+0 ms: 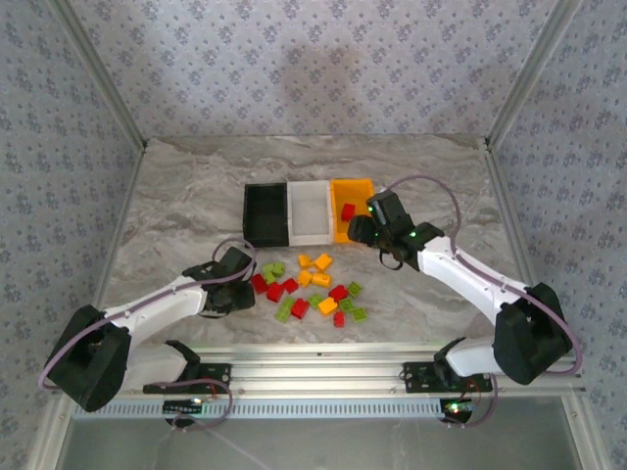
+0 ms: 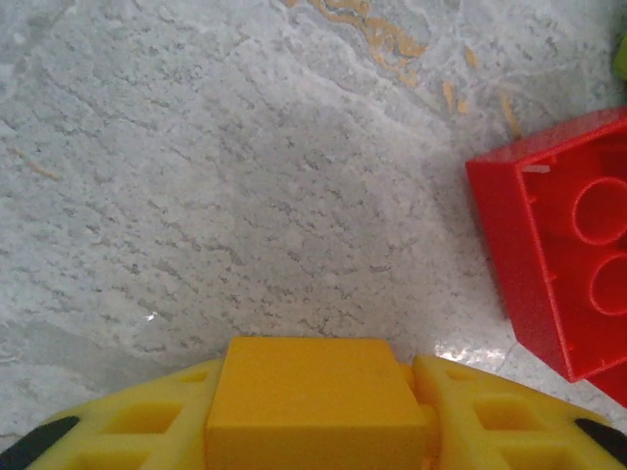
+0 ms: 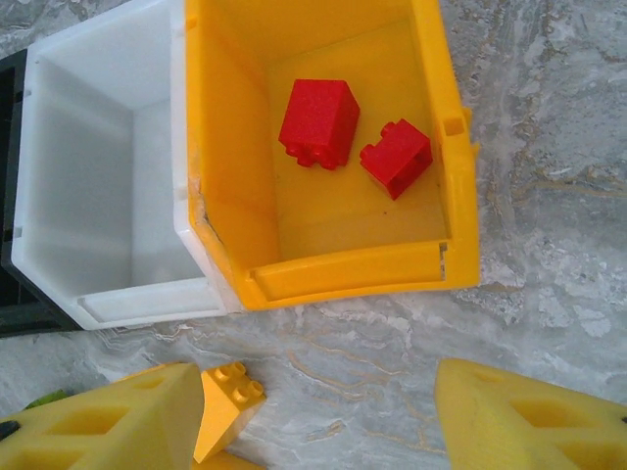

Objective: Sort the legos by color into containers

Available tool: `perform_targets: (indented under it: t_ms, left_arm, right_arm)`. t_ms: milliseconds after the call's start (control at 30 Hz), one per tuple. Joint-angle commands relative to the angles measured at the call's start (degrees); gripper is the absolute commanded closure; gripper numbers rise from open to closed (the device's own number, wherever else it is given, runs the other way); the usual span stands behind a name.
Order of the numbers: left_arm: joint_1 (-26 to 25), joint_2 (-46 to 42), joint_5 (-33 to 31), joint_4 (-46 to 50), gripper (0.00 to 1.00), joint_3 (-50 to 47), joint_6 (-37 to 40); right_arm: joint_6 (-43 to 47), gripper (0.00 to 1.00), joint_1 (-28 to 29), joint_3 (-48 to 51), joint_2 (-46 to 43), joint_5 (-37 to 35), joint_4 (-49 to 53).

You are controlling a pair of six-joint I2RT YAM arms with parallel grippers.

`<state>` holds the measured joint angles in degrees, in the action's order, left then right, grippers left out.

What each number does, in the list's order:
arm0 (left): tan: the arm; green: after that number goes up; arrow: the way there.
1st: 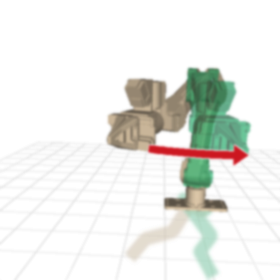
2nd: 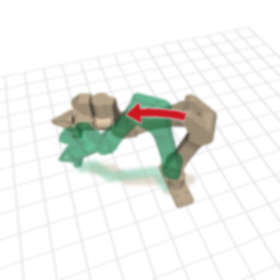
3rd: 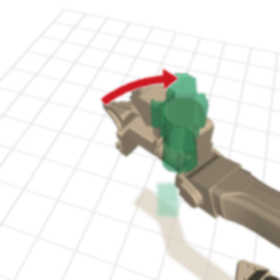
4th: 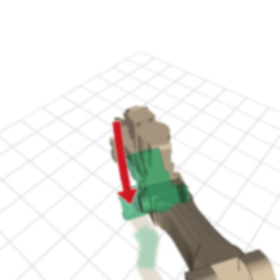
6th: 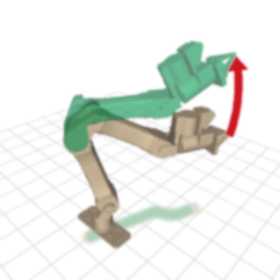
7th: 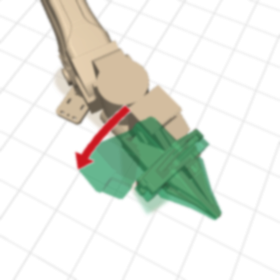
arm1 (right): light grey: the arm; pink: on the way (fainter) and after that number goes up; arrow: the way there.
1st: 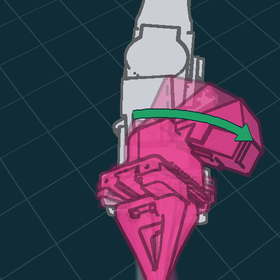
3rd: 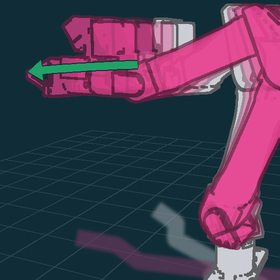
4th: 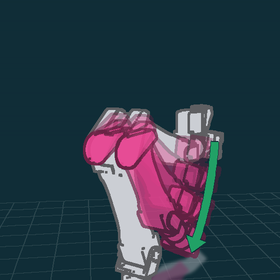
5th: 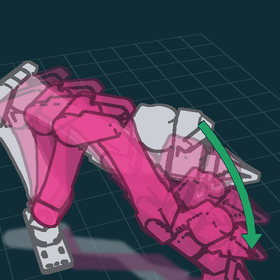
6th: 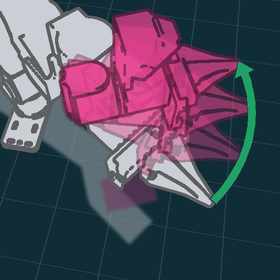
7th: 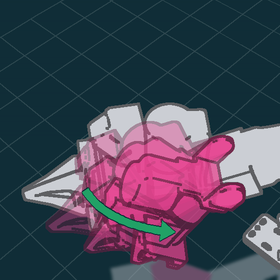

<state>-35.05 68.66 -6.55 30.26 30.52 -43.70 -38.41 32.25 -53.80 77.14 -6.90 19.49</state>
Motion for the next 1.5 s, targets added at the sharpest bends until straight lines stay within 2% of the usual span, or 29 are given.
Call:
perform_targets:
  t_ms: [0,133,333,633,867,900,1000,1033,1133,1267,1367,1400,1467]
  left_arm:
    - [-0.4,-1.4,-0.1,1.7,0.61,2.0,0.7]
    - [-0.5,-4.8,0.3,4.7,0.68,3.8,0.8]
    - [-0.4,-4.9,-0.2,7.5,0.69,12.7,2.9]
    - [4.2,14.3,-1.9,1.2,0.71,32.5,9.2]
    - [7.2,29.5,-3.1,2.7,0.72,45.9,11.8]
    - [7.4,30.8,-3.6,3.1,0.68,46.9,12.1]
    - [7.5,33.8,-4.4,4.6,0.42,50.2,12.2]
    - [7.6,34.1,-4.1,4.6,0.37,50.7,12.2]
    - [7.5,32.9,-2.5,4.7,0.31,51.7,11.7]
    - [6.6,27.0,0.3,3.7,0.22,50.6,10.3]
    - [4.6,19.8,1.6,2.0,0.14,45.9,9.5]
    - [3.6,17.0,1.9,1.4,0.04,43.5,9.0]
    - [2.2,11.8,2.1,0.7,0.01,38.1,7.4]
  right_arm:
    - [-1.5,0.34,-0.2,1.0,-1.9,-1.8,1.1]
    - [-1.8,0.35,-0.4,1.2,-2.2,-1.8,0.6]
    - [-2.3,0.35,-0.8,1.8,-2.8,-1.4,0.4]
    - [-2.9,0.35,-1.5,4.3,-5.4,-2.1,1.9]
    - [-3.3,0.34,-1.8,6.3,-9.5,-2.5,3.7]
    - [-3.2,0.34,-1.8,6.5,-10.0,-2.5,3.9]
    - [-3.1,0.32,-1.9,7.0,-11.0,-1.6,4.4]
    - [-3.0,0.31,-1.9,7.2,-11.0,-1.2,4.5]
    - [-2.9,0.31,-1.8,7.7,-10.2,0.2,4.5]
    - [-3.1,0.31,-1.0,8.3,-8.0,2.0,3.4]
    - [-3.5,0.31,0.8,8.3,-5.8,2.5,2.1]
    - [-3.7,0.31,1.7,8.2,-4.7,2.8,1.1]
    - [-4.6,0.31,3.5,7.4,-2.3,3.0,-0.1]
